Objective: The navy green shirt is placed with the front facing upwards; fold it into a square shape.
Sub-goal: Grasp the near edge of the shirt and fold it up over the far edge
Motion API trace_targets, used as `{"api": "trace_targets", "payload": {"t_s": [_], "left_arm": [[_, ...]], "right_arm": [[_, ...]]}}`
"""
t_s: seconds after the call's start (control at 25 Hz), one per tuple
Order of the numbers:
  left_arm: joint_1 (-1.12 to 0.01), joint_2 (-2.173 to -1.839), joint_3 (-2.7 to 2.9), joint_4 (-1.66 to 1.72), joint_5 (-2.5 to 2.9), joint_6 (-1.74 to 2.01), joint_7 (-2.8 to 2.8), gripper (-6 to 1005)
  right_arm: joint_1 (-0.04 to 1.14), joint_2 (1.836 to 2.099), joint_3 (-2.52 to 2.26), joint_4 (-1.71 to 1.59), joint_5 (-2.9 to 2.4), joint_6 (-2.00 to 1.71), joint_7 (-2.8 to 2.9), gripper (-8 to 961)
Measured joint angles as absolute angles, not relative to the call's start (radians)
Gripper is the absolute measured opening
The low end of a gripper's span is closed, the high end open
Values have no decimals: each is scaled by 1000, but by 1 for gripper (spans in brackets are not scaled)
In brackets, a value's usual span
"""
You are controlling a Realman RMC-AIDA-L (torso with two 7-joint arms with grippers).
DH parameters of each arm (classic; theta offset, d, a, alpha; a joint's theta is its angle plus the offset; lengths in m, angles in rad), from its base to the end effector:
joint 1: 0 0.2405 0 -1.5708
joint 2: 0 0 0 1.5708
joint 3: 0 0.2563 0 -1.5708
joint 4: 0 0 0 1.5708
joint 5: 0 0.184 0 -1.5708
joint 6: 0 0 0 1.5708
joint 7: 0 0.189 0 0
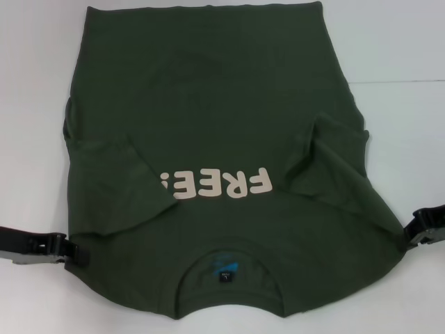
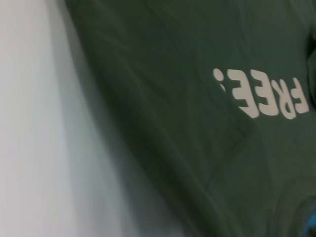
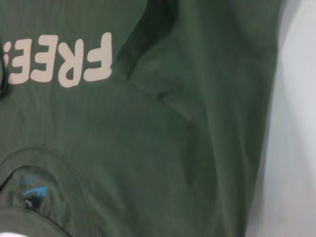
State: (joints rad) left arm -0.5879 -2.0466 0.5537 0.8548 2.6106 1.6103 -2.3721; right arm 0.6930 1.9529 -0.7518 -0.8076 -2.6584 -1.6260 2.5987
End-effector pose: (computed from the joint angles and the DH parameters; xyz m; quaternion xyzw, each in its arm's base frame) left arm -0.3027 0.3162 -0.0111 -0.7735 -0.6228 -0.0260 0.1143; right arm 0.2945 0.3366 0.0063 -0.7549 0.6401 -0.0756 0.1211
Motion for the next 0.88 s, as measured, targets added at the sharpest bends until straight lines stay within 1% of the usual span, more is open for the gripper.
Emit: {"api": "trace_targets", "payload": {"t_s": [0.12, 0.44, 0.64, 0.88], "left_arm": [[-587, -2045, 553, 856, 2608, 1639, -2370, 35], [-577, -2029, 486, 855, 2613, 1778, -2332, 35], [-564, -2018, 455, 859, 2617, 1883, -2319, 34], [-551, -2019, 457, 858, 2620, 1982, -2317, 35]], "right_arm": [[689, 1950, -748, -813, -2658, -1654, 2587, 35], [662, 1928, -736, -808, -2662, -1751, 2542, 35], [649, 1922, -744, -803, -2664, -1815, 2511, 35], [645, 1921, -749, -774, -2666, -1894, 2465, 34]]}}
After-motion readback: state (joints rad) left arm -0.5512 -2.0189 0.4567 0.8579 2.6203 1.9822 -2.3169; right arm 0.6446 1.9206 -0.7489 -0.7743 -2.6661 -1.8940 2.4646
